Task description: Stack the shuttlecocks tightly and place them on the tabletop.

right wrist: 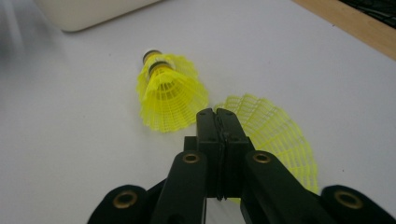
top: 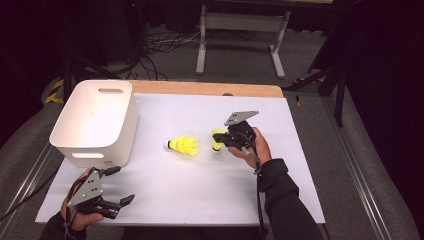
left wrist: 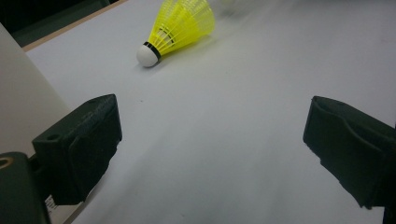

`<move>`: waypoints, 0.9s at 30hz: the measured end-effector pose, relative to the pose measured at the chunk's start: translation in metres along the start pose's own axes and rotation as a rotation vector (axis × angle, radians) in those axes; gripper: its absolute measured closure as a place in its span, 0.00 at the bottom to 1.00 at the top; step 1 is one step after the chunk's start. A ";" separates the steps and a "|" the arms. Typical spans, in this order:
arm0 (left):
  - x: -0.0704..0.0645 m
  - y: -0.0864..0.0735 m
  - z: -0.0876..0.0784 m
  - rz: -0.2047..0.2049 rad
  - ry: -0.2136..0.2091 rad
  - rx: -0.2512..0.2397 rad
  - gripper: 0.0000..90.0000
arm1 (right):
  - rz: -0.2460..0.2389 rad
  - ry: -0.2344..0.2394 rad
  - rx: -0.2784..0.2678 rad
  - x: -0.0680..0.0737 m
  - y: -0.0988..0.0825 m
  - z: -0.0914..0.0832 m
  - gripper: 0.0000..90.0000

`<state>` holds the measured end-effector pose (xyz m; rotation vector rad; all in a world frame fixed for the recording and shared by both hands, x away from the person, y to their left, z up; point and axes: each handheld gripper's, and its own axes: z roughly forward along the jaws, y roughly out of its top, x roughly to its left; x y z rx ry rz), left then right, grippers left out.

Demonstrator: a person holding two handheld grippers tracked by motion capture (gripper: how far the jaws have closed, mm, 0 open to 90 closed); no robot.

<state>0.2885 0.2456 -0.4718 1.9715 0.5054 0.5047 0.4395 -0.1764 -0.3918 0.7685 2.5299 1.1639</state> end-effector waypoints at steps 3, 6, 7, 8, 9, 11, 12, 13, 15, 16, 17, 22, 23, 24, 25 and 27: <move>0.000 0.000 -0.001 0.001 0.001 -0.003 0.05 | 0.039 -0.021 -0.066 0.001 -0.002 0.004 1.00; 0.001 0.000 -0.001 0.003 0.005 -0.005 0.05 | 0.078 -0.029 -0.108 0.002 -0.008 0.011 0.99; 0.001 0.000 -0.001 0.001 0.005 -0.007 0.05 | 0.088 -0.032 -0.114 0.002 -0.011 0.012 0.99; 0.001 0.000 -0.001 0.000 0.005 -0.008 0.05 | 0.104 -0.025 -0.120 0.002 -0.015 0.015 0.99; 0.001 0.000 -0.001 0.003 0.005 -0.004 0.05 | 0.104 -0.025 -0.120 0.002 -0.015 0.015 0.99; 0.000 0.000 -0.001 0.002 0.006 -0.005 0.05 | 0.119 -0.031 -0.110 0.002 -0.021 0.017 0.97; 0.000 0.000 -0.001 0.002 0.005 -0.006 0.05 | 0.122 -0.027 -0.110 0.002 -0.023 0.017 0.96; 0.000 0.000 -0.001 0.000 0.004 -0.007 0.05 | 0.126 -0.032 -0.109 0.002 -0.025 0.016 0.96; 0.000 0.000 -0.001 0.001 0.006 -0.006 0.05 | 0.141 -0.033 -0.106 0.001 -0.029 0.013 0.93; 0.000 0.000 -0.001 0.001 0.006 -0.006 0.05 | 0.143 -0.028 -0.101 0.001 -0.031 0.012 0.90; 0.000 0.000 -0.001 0.001 0.006 -0.005 0.05 | 0.143 -0.028 -0.101 0.001 -0.031 0.012 0.90; 0.000 0.000 -0.001 0.003 0.006 -0.004 0.05 | 0.149 -0.010 -0.061 0.000 -0.042 0.003 0.80; 0.000 0.000 -0.001 0.005 0.007 -0.001 0.05 | 0.142 -0.013 -0.051 0.001 -0.047 0.000 0.77; 0.000 0.000 -0.001 0.004 0.007 -0.001 0.05 | 0.142 -0.013 -0.051 0.001 -0.047 0.000 0.77; 0.000 0.000 -0.001 0.001 0.006 -0.002 0.05 | 0.147 -0.001 -0.052 0.000 -0.053 -0.003 0.74; -0.001 0.000 0.000 0.001 0.007 -0.001 0.05 | 0.142 0.005 -0.044 0.001 -0.057 -0.006 0.74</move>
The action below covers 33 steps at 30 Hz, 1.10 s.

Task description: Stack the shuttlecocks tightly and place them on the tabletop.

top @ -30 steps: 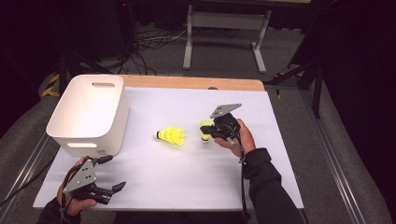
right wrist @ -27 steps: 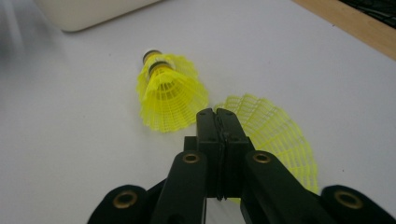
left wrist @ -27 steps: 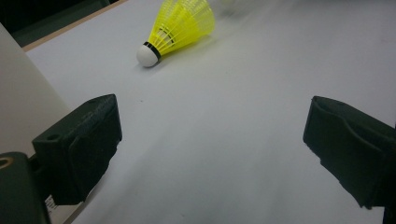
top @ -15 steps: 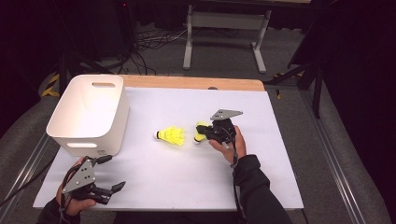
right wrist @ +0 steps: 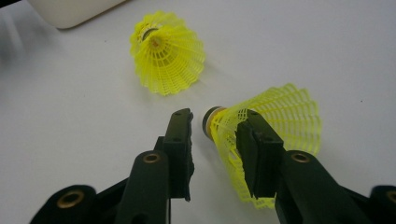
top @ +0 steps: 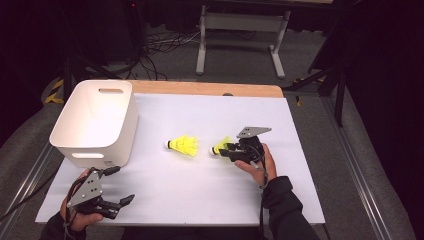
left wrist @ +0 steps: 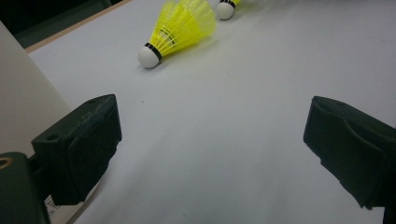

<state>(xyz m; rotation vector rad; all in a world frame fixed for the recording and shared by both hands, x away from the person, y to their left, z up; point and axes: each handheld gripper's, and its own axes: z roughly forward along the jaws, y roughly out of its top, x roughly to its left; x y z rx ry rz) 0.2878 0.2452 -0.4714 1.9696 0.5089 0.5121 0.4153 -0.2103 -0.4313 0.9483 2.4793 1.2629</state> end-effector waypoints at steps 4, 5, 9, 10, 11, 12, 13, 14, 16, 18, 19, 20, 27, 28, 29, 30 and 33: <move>0.000 0.000 0.000 0.004 -0.001 0.005 0.05 | -0.010 -0.003 0.011 0.000 -0.006 -0.005 0.73; 0.000 0.000 0.000 0.004 -0.001 0.005 0.05 | -0.010 0.001 0.012 -0.001 -0.008 -0.006 0.72; 0.000 0.000 0.000 0.007 -0.001 0.006 0.05 | -0.020 0.002 0.034 -0.001 -0.015 -0.008 0.71; 0.000 0.000 0.000 0.006 0.002 0.006 0.05 | -0.020 0.002 0.034 -0.001 -0.015 -0.008 0.71; 0.000 0.000 0.000 0.007 0.000 0.008 0.05 | -0.022 0.004 0.039 -0.001 -0.017 -0.008 0.71; 0.000 0.000 0.000 0.008 0.000 0.008 0.05 | -0.025 -0.002 0.052 -0.001 -0.020 -0.007 0.71; 0.000 0.000 0.000 0.008 0.000 0.008 0.05 | -0.025 -0.002 0.052 -0.001 -0.020 -0.007 0.71; -0.001 0.000 0.000 0.008 0.001 0.007 0.05 | -0.024 -0.001 0.054 -0.001 -0.020 -0.007 0.71; 0.000 0.000 0.000 0.008 0.000 0.008 0.05 | -0.023 -0.003 0.063 0.000 -0.022 -0.005 0.73; 0.000 0.000 0.000 0.008 0.001 0.008 0.05 | -0.031 -0.010 0.080 0.000 -0.024 -0.003 0.77; 0.000 0.000 0.000 0.008 0.001 0.006 0.05 | -0.034 -0.012 0.086 0.001 -0.024 -0.002 0.79; -0.001 0.000 0.000 0.008 0.001 0.007 0.05 | -0.038 -0.013 0.091 0.001 -0.025 -0.001 0.82; 0.000 -0.001 0.000 0.009 0.000 0.005 0.05 | -0.060 -0.024 0.089 0.004 -0.026 0.000 0.94; -0.001 -0.001 0.000 0.007 -0.002 0.006 0.05 | -0.063 -0.029 0.091 0.005 -0.026 0.000 0.95; -0.001 -0.001 0.000 0.010 0.000 0.008 0.05 | -0.067 -0.033 0.094 0.005 -0.027 0.000 0.96; -0.001 -0.001 0.000 0.010 0.002 0.007 0.05 | -0.068 -0.037 0.095 0.005 -0.027 0.001 0.97; -0.001 0.000 -0.001 0.010 0.008 0.002 0.05 | -0.079 -0.053 0.091 0.006 -0.027 0.000 0.98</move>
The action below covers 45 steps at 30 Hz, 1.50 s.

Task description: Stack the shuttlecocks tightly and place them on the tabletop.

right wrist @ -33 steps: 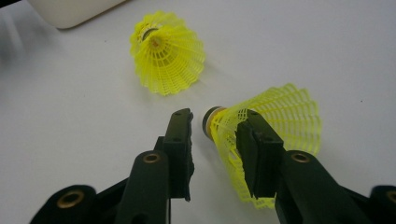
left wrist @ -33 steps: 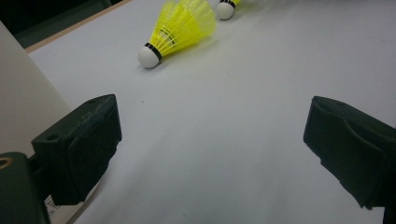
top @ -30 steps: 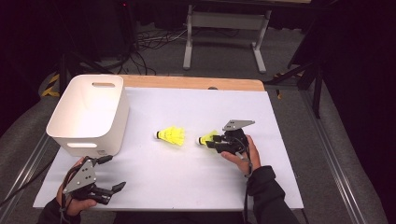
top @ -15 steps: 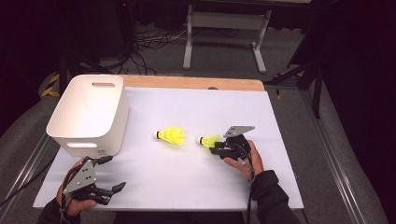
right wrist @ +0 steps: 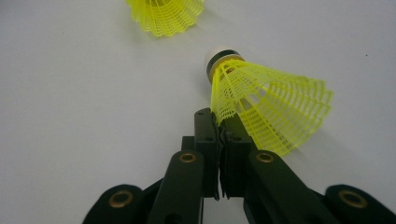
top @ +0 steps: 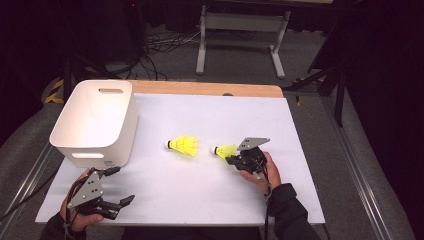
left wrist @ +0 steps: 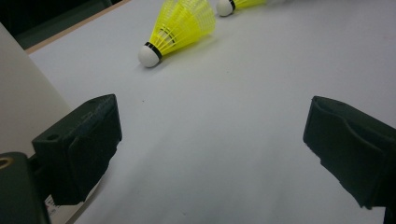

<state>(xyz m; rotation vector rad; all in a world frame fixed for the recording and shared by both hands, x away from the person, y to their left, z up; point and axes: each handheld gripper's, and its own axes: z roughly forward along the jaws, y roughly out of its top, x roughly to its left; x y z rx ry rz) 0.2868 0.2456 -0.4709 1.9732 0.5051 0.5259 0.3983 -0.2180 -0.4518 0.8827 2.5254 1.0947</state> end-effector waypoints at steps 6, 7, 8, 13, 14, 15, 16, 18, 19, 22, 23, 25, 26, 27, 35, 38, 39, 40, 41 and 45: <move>0.000 0.000 0.000 0.001 0.005 -0.004 0.06 | -0.017 -0.008 -0.001 0.001 0.000 0.000 0.99; 0.000 0.000 0.000 0.001 0.007 -0.003 0.06 | -0.020 -0.010 -0.002 0.001 0.000 0.000 0.99; 0.000 0.000 -0.001 0.001 0.008 -0.003 0.06 | -0.027 -0.012 -0.004 0.002 0.001 -0.001 0.99; 0.000 0.000 -0.001 0.004 0.009 -0.002 0.06 | -0.061 -0.025 -0.021 0.004 0.003 -0.006 1.00; 0.000 0.000 -0.001 0.010 0.017 -0.003 0.06 | -0.058 -0.027 -0.026 0.004 0.003 -0.007 1.00; 0.000 0.000 -0.001 0.011 0.017 -0.003 0.06 | -0.066 -0.031 -0.027 0.004 0.002 -0.008 1.00; 0.000 0.000 0.000 0.008 0.015 -0.005 0.06 | -0.067 -0.029 -0.027 0.004 0.002 -0.008 1.00; 0.001 0.000 -0.001 0.004 0.018 -0.008 0.06 | -0.074 -0.030 -0.034 0.005 0.003 -0.010 1.00; 0.001 0.000 -0.001 0.006 0.020 -0.009 0.06 | -0.077 -0.030 -0.039 0.005 0.003 -0.011 1.00; 0.002 0.000 -0.001 0.006 0.021 -0.011 0.06 | -0.086 -0.032 -0.051 0.006 0.003 -0.013 1.00; 0.002 0.000 -0.001 0.006 0.021 -0.011 0.06 | -0.086 -0.032 -0.051 0.006 0.003 -0.013 1.00; 0.001 0.000 -0.001 0.005 0.019 -0.010 0.06 | -0.089 -0.033 -0.061 0.007 0.004 -0.014 1.00; 0.001 0.000 -0.001 0.004 0.017 -0.008 0.06 | -0.090 -0.033 -0.065 0.007 0.004 -0.015 1.00; 0.001 0.000 0.000 0.007 0.018 -0.007 0.06 | -0.092 -0.033 -0.070 0.008 0.004 -0.016 1.00; 0.002 -0.001 0.000 0.005 0.011 -0.001 0.06 | -0.101 -0.026 -0.099 0.009 0.006 -0.020 1.00; 0.002 -0.001 0.001 0.004 0.006 -0.001 0.06 | -0.103 -0.027 -0.108 0.009 0.007 -0.021 1.00; 0.002 -0.001 0.001 0.005 0.008 0.001 0.06 | -0.105 -0.026 -0.116 0.010 0.007 -0.022 1.00; 0.002 -0.001 0.001 0.006 0.008 0.003 0.06 | -0.104 -0.022 -0.120 0.010 0.008 -0.022 1.00; 0.003 -0.001 0.001 0.005 0.009 0.003 0.06 | -0.111 -0.024 -0.122 0.011 0.009 -0.022 1.00; 0.003 -0.001 0.003 -0.001 0.010 0.006 0.06 | -0.113 -0.005 -0.134 0.013 0.014 -0.020 1.00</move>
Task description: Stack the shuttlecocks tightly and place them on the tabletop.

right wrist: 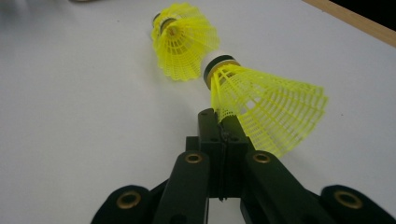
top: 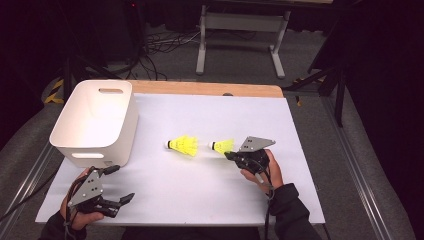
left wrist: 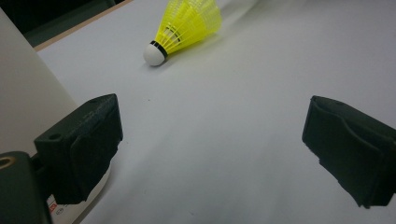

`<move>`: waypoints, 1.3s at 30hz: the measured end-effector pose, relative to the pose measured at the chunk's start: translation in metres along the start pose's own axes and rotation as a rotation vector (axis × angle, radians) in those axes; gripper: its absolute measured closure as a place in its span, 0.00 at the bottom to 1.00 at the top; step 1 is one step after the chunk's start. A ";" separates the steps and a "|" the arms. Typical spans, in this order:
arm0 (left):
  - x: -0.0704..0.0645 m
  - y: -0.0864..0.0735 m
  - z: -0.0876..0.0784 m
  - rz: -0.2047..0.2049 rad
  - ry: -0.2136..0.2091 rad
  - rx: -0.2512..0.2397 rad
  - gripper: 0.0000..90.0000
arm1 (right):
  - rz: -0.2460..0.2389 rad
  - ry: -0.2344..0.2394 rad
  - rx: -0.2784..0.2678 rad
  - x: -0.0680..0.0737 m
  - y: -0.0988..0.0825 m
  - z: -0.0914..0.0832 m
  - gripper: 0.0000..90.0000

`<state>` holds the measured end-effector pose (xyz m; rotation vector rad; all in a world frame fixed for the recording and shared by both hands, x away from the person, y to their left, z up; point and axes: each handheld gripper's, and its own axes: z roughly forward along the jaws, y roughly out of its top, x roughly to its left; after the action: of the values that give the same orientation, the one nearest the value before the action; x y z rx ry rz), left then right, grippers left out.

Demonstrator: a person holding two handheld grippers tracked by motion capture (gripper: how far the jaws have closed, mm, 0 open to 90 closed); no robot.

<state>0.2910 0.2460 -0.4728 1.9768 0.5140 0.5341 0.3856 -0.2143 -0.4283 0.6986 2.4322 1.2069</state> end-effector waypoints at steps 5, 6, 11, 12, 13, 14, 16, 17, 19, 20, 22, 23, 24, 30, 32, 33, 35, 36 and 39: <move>-0.001 0.000 0.002 0.004 -0.005 0.008 0.06 | -0.013 0.015 -0.003 0.005 0.007 0.006 1.00; -0.001 0.000 0.002 0.005 -0.005 0.008 0.06 | -0.014 0.020 -0.004 0.006 0.008 0.008 1.00; -0.001 0.000 0.004 0.007 -0.008 0.017 0.06 | -0.024 0.035 -0.004 0.008 0.012 0.017 1.00; -0.001 0.000 0.005 0.007 -0.010 0.018 0.06 | -0.022 0.040 0.001 0.009 0.014 0.021 1.00; -0.001 0.000 0.005 0.008 -0.011 0.019 0.06 | -0.027 0.042 0.004 0.009 0.015 0.025 1.00; -0.001 0.000 0.005 0.008 -0.009 0.019 0.06 | -0.028 0.045 0.007 0.009 0.015 0.027 1.00; -0.001 0.000 0.004 0.004 -0.009 0.017 0.07 | -0.030 0.047 0.013 0.009 0.017 0.032 1.00; -0.001 0.000 0.005 0.006 -0.010 0.020 0.07 | -0.028 0.051 0.018 0.009 0.017 0.034 1.00; -0.001 0.000 0.005 0.004 -0.012 0.019 0.07 | -0.027 0.049 0.021 0.009 0.017 0.037 1.00; -0.001 0.000 0.005 0.009 -0.011 0.020 0.07 | -0.023 0.052 0.027 0.009 0.018 0.042 1.00; -0.001 0.000 0.005 0.009 -0.016 0.019 0.07 | -0.024 0.051 0.032 0.009 0.018 0.044 1.00; -0.001 0.000 0.004 0.010 -0.015 0.020 0.07 | -0.019 0.056 0.036 0.009 0.019 0.047 1.00; -0.001 0.000 0.004 0.007 -0.015 0.018 0.07 | -0.020 0.056 0.038 0.009 0.019 0.050 1.00; -0.002 0.000 0.006 0.014 -0.024 0.026 0.07 | -0.011 0.066 0.052 0.010 0.021 0.067 1.00; -0.002 0.000 0.007 0.012 -0.027 0.027 0.07 | -0.014 0.063 0.056 0.010 0.022 0.070 1.00; -0.002 0.001 0.008 0.015 -0.029 0.030 0.07 | -0.015 0.062 0.053 0.010 0.022 0.072 1.00; -0.003 0.001 0.010 0.012 -0.035 0.036 0.07 | -0.007 0.070 0.050 0.011 0.024 0.076 1.00; -0.004 0.001 0.011 0.010 -0.036 0.040 0.07 | -0.011 0.071 0.049 0.011 0.025 0.078 1.00; -0.004 0.000 0.012 0.008 -0.035 0.047 0.08 | -0.014 0.076 0.052 0.012 0.026 0.083 1.00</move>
<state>0.2949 0.2351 -0.4780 2.0295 0.5013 0.4955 0.4238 -0.1407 -0.4561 0.6601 2.5344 1.1893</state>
